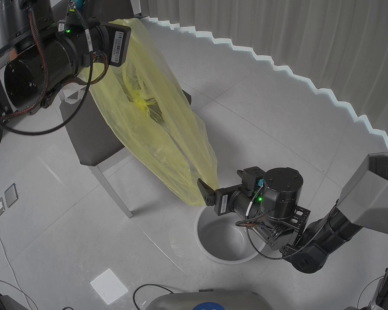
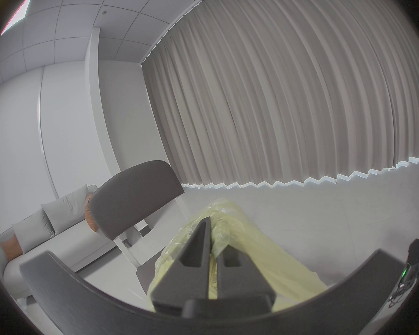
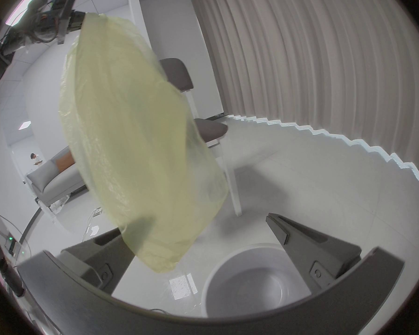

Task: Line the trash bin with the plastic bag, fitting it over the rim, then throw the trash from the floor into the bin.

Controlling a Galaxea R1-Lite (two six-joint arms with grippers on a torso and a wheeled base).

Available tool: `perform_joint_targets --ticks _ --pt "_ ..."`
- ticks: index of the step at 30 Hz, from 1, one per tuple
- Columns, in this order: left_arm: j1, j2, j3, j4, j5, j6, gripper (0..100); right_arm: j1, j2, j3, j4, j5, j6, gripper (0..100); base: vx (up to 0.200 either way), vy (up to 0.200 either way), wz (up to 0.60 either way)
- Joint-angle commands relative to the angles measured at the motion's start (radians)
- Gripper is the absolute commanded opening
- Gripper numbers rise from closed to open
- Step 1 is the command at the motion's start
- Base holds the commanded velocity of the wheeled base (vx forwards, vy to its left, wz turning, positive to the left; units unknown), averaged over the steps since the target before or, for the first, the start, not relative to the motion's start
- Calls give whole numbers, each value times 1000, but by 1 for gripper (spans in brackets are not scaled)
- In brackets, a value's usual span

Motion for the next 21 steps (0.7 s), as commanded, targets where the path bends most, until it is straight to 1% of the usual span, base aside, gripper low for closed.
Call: perform_joint_targets --ticks 1,21 --pt "0 0 0 0 0 0 0 -1 3 -2 0 0 -2 100 0 0 0" --pt "-1 0 6 -3 -1 0 0 1 40 24 -5 0 -12 100 0 0 0"
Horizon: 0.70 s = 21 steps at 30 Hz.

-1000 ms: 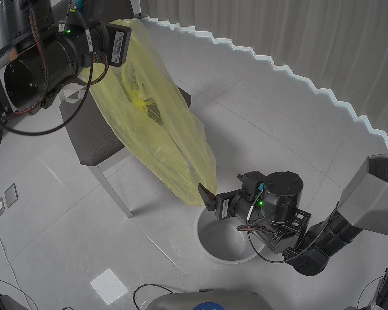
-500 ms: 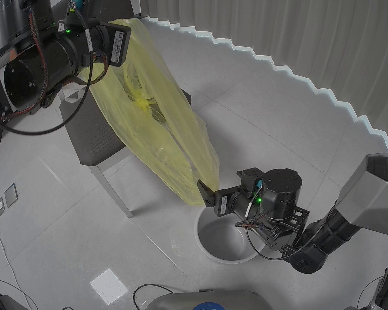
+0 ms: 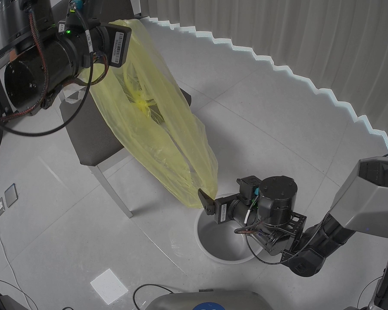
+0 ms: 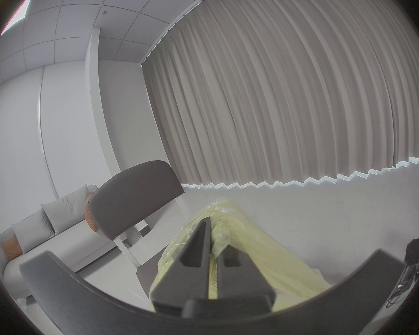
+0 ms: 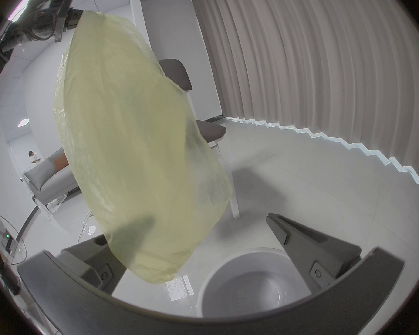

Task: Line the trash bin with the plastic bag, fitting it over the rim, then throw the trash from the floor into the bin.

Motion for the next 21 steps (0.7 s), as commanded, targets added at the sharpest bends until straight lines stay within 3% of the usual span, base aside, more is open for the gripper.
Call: perform_joint_targets --ticks 1,5,6,21 --pt "-1 0 2 -1 1 0 0 0 6 -2 -1 0 0 100 0 0 0" --pt "-1 0 2 -1 -1 0 0 -1 6 -5 -1 0 -2 100 0 0 0" --pt "-1 1 2 -1 -1 0 0 -1 6 -7 -1 0 0 0 0 0 0" --pt "-1 1 13 -1 -4 -1 0 -66 -29 0 1 10 -2 0 0 0 0"
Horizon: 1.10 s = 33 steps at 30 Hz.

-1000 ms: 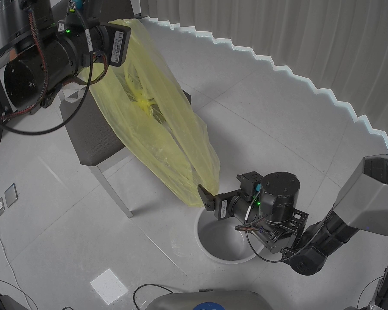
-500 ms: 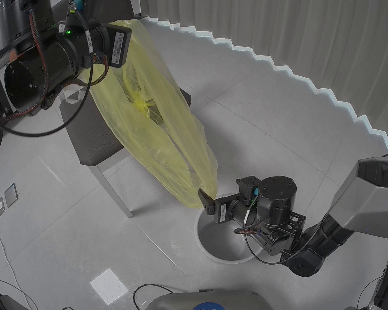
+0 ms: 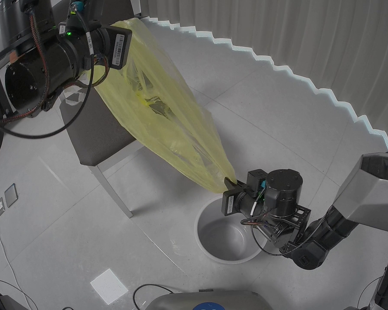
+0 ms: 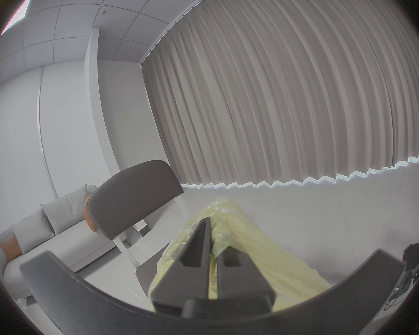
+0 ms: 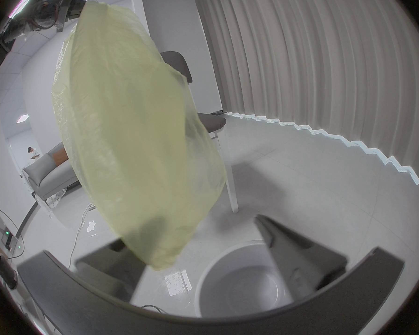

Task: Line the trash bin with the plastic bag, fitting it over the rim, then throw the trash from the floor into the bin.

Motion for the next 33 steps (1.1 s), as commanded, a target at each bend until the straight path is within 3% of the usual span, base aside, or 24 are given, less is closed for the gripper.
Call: perform_joint_targets --ticks 1,5,8,17,26,33 --pt "0 1 4 0 -1 -2 0 -25 -31 13 2 4 0 0 0 0 0" --pt "-17 1 4 1 2 -28 0 -57 -82 44 5 18 -17 0 0 0 0" --pt "-45 0 4 11 5 -65 0 -89 -163 68 52 76 -42 0 0 0 0" --pt "-164 -11 0 126 5 -267 0 -129 -445 57 422 129 -35 0 0 0 0" --pt "-278 -22 101 116 4 -409 0 -146 -642 -7 766 129 -42 0 0 0 0" --pt "-289 -39 255 4 4 -418 0 -146 -709 -36 979 129 -42 0 0 0 0"
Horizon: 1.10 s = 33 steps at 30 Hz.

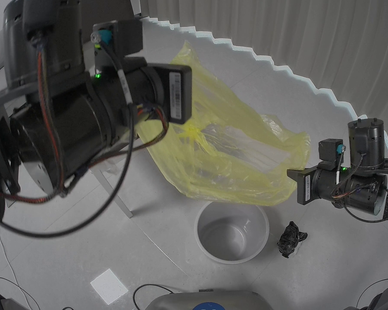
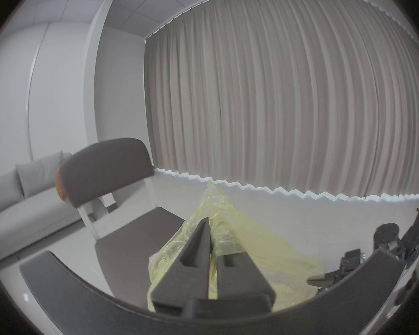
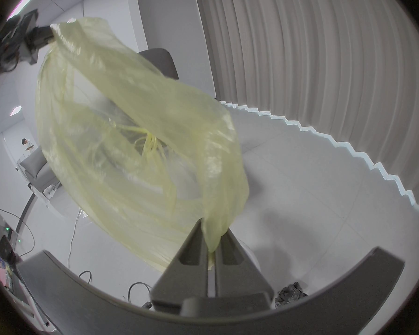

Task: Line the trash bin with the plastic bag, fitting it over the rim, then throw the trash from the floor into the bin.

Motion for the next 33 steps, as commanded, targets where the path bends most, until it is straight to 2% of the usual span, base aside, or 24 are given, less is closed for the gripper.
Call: perform_joint_targets --ticks 1,7,13,18,23,33 --pt "-15 -16 139 -85 1 -14 0 0 -97 -25 90 0 0 0 0 0 0" --pt "4 -2 270 -193 -1 -32 0 0 -84 -6 109 -18 8 0 0 0 0" --pt "2 50 347 -219 -1 -118 0 0 -81 77 144 -32 -3 0 0 0 0" --pt "1 111 356 -219 2 -202 0 -5 -86 106 233 -32 -12 0 0 0 0" --pt "7 158 357 -217 4 -218 0 -27 -90 113 302 -29 -15 0 0 0 0" --pt "11 245 351 -219 4 -270 0 -96 -9 177 302 -15 -55 0 0 0 0"
